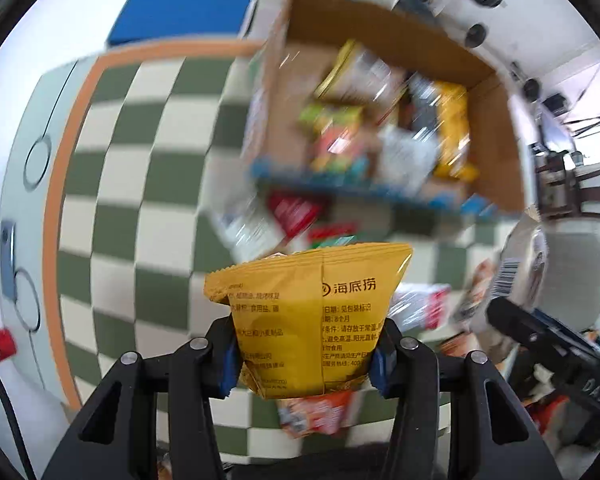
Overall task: Organize snacks
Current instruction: 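Place both packets into the box and open both tools, then grasp the red sausage packet with the left tool while the right tool grasps the orange panda bag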
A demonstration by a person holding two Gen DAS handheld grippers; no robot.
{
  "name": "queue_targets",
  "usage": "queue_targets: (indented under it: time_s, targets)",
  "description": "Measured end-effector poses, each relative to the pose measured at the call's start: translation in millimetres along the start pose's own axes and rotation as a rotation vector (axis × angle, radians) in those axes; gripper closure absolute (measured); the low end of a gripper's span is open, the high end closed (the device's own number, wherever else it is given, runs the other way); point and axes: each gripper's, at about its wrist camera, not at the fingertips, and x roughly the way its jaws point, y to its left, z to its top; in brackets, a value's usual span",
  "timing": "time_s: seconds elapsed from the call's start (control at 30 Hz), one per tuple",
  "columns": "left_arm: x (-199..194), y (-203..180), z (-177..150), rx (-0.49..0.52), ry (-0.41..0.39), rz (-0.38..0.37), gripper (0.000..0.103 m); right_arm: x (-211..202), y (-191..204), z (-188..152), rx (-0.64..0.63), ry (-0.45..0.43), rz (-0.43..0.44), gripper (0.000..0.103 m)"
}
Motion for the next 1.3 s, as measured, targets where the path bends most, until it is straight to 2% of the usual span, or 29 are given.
queue_targets:
  time_s: [0.13, 0.23, 0.33, 0.47, 0.57, 0.73, 0.9, 0.93, 1.0, 1.03, 1.3]
  targets:
    - [-13.6, -29.6, 57.9, 0.027, -0.017, 0.035, 0.056, -38.4, 1.8, 43.1, -0.025, -0.071, -0.01, 0.037]
    - [-4.9, -40.8, 95.6, 0.037, 0.014, 0.052, 0.056, -52.9, -4.7, 81.5, -0.022, -0.104, -0.047, 0.037]
    - [19.0, -38.3, 128.9, 0.018, 0.082, 0.066, 0.056, -49.2, -14.6, 116.0, -0.016, -0.1, -0.085, 0.037]
    - [44.4, -38.9, 150.8, 0.02, 0.13, 0.119, 0.056, -27.0, -26.6, 140.8, -0.019, -0.071, -0.137, 0.037]
    - [59.5, -40.5, 158.3, 0.026, 0.163, 0.143, 0.056, -9.0, -39.0, 154.2, -0.02, -0.047, -0.186, 0.037]
    - [79.8, -35.7, 162.3, 0.009, 0.214, 0.14, 0.055, 14.6, -53.6, 165.9, -0.026, -0.01, -0.231, 0.037]
    - [91.1, -29.1, 163.6, -0.027, 0.256, 0.123, 0.054, 26.5, -61.7, 172.5, -0.006, 0.021, -0.217, 0.035]
    - [91.9, -27.5, 164.3, -0.037, 0.254, 0.122, 0.05, 29.2, -62.7, 174.3, -0.001, 0.033, -0.218, 0.034]
    - [91.0, -27.5, 165.4, -0.029, 0.238, 0.133, 0.03, 32.0, -64.1, 176.3, 0.006, 0.056, -0.227, 0.012]
    - [90.6, -28.1, 166.0, -0.025, 0.232, 0.14, 0.017, 31.8, -63.8, 176.4, 0.005, 0.053, -0.233, 0.009]
    - [79.7, -33.9, 163.8, -0.017, 0.205, 0.118, 0.016, 33.1, -54.4, 169.0, -0.027, 0.069, -0.234, 0.008]
